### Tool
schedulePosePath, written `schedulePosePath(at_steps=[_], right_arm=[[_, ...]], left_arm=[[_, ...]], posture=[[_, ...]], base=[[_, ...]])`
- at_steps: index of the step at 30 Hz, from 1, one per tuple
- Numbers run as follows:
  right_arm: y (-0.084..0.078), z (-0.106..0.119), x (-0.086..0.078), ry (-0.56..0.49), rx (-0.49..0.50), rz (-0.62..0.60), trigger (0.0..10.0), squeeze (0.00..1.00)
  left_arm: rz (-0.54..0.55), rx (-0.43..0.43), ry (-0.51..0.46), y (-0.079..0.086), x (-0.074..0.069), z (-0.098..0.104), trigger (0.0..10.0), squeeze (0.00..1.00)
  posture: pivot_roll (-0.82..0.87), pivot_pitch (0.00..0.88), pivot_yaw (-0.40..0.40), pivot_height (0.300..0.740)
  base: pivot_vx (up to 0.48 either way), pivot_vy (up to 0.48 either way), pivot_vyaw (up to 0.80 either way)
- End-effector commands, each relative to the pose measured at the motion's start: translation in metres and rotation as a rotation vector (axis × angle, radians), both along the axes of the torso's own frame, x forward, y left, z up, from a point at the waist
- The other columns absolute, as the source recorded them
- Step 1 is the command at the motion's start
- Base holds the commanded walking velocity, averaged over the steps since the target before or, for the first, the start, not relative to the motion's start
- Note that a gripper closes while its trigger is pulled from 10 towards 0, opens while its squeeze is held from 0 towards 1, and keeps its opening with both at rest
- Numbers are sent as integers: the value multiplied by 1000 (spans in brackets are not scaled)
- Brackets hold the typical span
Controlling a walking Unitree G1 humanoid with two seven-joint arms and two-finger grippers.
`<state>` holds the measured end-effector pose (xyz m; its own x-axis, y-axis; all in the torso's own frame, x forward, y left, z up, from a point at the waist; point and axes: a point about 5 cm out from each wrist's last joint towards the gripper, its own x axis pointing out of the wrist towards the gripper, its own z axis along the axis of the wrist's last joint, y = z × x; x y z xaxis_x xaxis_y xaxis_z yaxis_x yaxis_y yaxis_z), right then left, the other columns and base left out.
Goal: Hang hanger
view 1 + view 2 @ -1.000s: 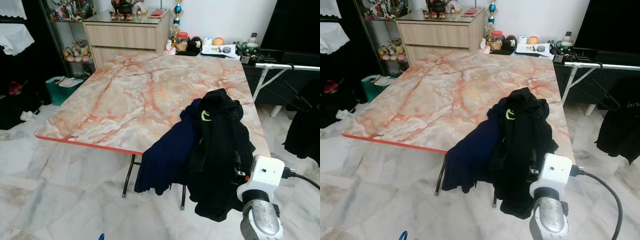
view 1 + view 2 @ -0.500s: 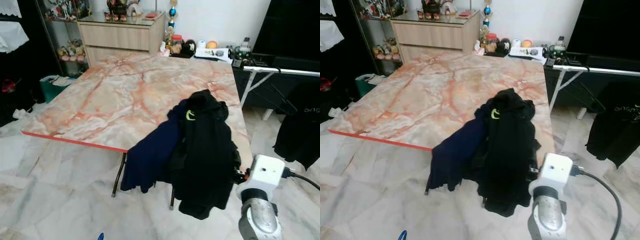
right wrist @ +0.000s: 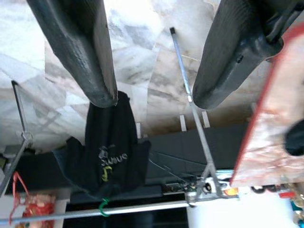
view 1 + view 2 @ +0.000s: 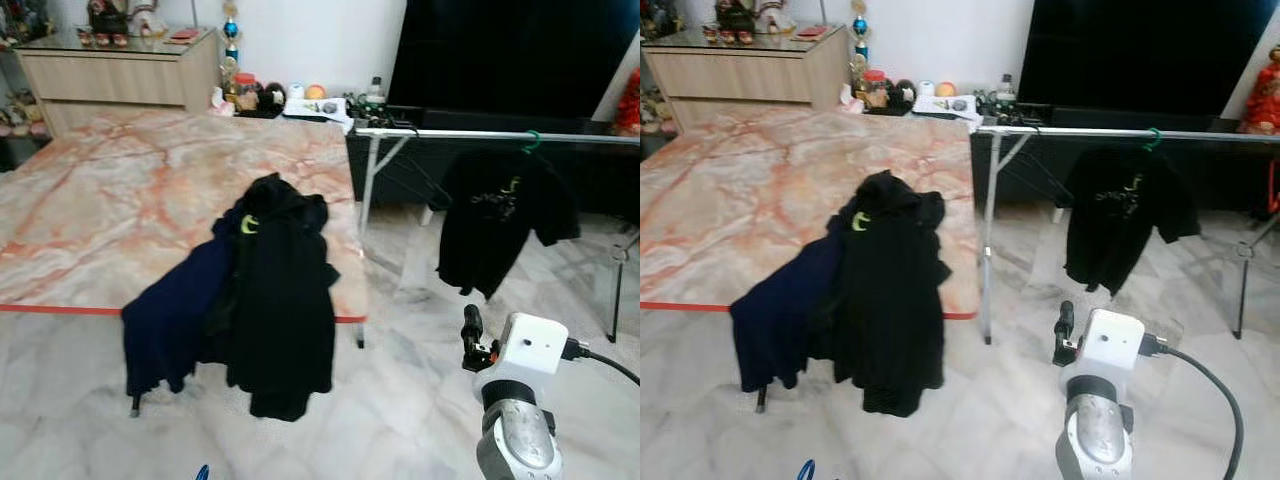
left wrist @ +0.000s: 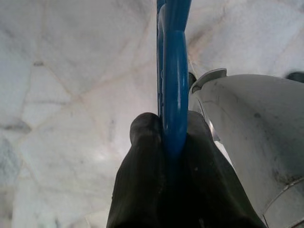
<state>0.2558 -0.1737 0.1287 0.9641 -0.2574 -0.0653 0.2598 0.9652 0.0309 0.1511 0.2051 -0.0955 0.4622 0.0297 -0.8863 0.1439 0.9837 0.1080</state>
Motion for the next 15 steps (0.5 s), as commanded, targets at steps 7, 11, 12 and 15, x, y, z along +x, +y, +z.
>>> schedulePosePath(at_steps=[7,11,12,15], right_arm=[[-3,-3,0,4,-12,-8,10000,0],[-4,-5,0,9,-15,-11,10000,0],[-4,-5,0,11,-16,-12,10000,0],[-7,-7,0,15,-18,-18,10000,0]], left_arm=[[-22,-29,31,-10,-8,-4,10000,0],[-23,-28,31,-10,-8,-4,10000,0],[-23,-28,31,-10,-8,-4,10000,0],[-24,-28,30,-10,-7,-4,10000,0]], posture=[[101,34,3,740],[100,31,4,740],[100,31,4,740],[100,31,4,740]], base=[[0,-379,0],[0,-380,0],[0,-379,0],[0,-375,0]])
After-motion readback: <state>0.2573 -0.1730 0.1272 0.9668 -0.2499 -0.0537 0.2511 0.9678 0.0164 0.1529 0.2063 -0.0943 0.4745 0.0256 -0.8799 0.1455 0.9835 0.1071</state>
